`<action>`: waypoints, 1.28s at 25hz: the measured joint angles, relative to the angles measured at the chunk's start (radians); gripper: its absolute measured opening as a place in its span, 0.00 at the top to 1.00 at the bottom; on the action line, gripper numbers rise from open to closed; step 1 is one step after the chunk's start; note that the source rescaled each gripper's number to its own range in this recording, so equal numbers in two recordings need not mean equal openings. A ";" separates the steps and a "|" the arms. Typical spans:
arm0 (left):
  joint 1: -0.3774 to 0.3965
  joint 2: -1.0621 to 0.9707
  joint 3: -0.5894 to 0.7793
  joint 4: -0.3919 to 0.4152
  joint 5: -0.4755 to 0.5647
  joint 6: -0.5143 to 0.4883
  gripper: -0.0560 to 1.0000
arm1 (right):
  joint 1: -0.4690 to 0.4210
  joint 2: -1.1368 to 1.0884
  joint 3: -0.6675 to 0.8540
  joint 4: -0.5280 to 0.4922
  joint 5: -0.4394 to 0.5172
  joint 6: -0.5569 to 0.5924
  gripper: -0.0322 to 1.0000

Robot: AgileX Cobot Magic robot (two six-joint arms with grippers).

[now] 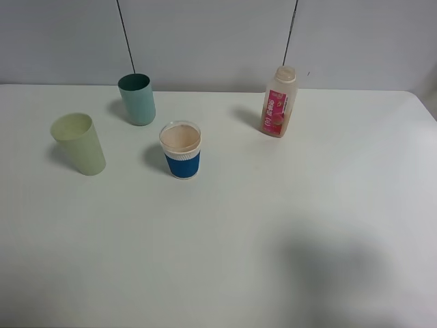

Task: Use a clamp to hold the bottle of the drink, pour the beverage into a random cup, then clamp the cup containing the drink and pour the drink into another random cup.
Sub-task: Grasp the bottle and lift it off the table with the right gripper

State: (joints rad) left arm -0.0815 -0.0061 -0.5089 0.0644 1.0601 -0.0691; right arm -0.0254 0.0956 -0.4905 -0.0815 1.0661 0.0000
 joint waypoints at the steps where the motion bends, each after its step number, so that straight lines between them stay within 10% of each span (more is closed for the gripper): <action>1: 0.000 0.000 0.000 0.000 0.000 0.000 0.21 | 0.000 0.038 -0.006 0.000 -0.005 0.000 0.00; 11: 0.000 0.000 0.000 0.000 0.000 0.000 0.21 | 0.000 0.414 -0.052 -0.016 -0.438 -0.062 0.00; 32: 0.000 0.000 0.000 0.000 0.000 0.000 0.21 | 0.000 1.032 -0.052 -0.069 -0.907 -0.148 0.00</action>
State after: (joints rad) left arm -0.0815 -0.0061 -0.5089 0.0644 1.0601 -0.0691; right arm -0.0254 1.1271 -0.5422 -0.1501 0.1593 -0.1475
